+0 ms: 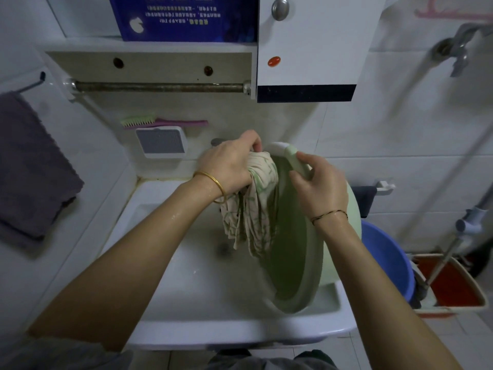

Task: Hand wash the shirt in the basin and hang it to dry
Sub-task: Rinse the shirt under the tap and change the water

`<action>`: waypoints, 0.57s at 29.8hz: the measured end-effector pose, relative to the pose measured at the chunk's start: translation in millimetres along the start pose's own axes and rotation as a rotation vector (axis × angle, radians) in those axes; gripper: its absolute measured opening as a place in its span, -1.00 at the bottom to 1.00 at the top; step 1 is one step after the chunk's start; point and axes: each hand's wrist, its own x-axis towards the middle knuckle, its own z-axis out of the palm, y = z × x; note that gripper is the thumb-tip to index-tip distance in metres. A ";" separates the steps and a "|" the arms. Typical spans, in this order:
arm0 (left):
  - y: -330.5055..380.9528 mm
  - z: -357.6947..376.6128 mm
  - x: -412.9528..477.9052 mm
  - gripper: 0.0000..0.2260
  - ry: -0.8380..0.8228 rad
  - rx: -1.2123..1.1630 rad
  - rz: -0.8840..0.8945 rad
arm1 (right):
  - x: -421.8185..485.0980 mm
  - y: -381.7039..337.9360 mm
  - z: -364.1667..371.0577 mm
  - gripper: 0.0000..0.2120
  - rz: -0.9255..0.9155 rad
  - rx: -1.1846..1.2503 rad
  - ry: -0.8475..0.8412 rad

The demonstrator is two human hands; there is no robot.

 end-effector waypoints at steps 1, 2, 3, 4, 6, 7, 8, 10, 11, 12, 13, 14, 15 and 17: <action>1.3 0.1 0.2 -0.70 -0.004 -0.015 0.002 | 2.0 5.4 -0.6 -0.62 0.032 0.055 0.017; 2.6 0.0 0.4 -0.71 -0.007 -0.033 0.001 | 4.9 12.0 -1.3 -0.62 0.071 0.116 0.034; 4.1 0.0 0.4 -0.71 -0.005 -0.050 -0.001 | 8.2 19.2 -1.7 -0.63 0.122 0.172 0.046; 5.5 -0.5 0.5 -0.71 -0.001 -0.066 -0.002 | 11.7 28.6 -0.6 -0.63 0.178 0.222 0.051; 7.5 0.2 0.2 -0.71 0.004 -0.105 -0.008 | 15.0 49.3 5.1 -0.63 0.322 0.337 0.057; 7.7 1.4 0.0 -0.70 0.001 -0.124 -0.014 | 14.5 58.7 10.0 -0.62 0.403 0.417 0.062; 7.4 3.9 -0.4 -0.69 -0.008 -0.140 -0.025 | 12.7 67.6 15.6 -0.62 0.477 0.504 0.068; 5.6 11.0 -1.8 -0.69 -0.023 -0.168 -0.048 | 6.2 81.5 28.9 -0.62 0.607 0.628 0.061; 4.1 15.9 -2.7 -0.70 -0.028 -0.181 -0.059 | 2.0 85.8 35.4 -0.62 0.663 0.675 0.052; 2.9 21.2 -4.2 -0.71 -0.036 -0.196 -0.073 | -1.9 89.7 42.1 -0.63 0.713 0.719 0.049; 1.5 27.2 -6.0 -0.72 -0.047 -0.206 -0.088 | -5.3 93.0 48.9 -0.63 0.757 0.753 0.048; 0.2 33.6 -8.5 -0.72 -0.062 -0.210 -0.104 | -8.5 96.5 56.5 -0.64 0.794 0.779 0.053; -1.1 40.2 -11.6 -0.73 -0.079 -0.208 -0.123 | -11.8 99.5 62.8 -0.65 0.827 0.796 0.056; -6.7 54.5 -17.2 -0.72 -0.122 -0.190 -0.171 | -17.0 104.8 76.1 -0.66 0.878 0.830 0.042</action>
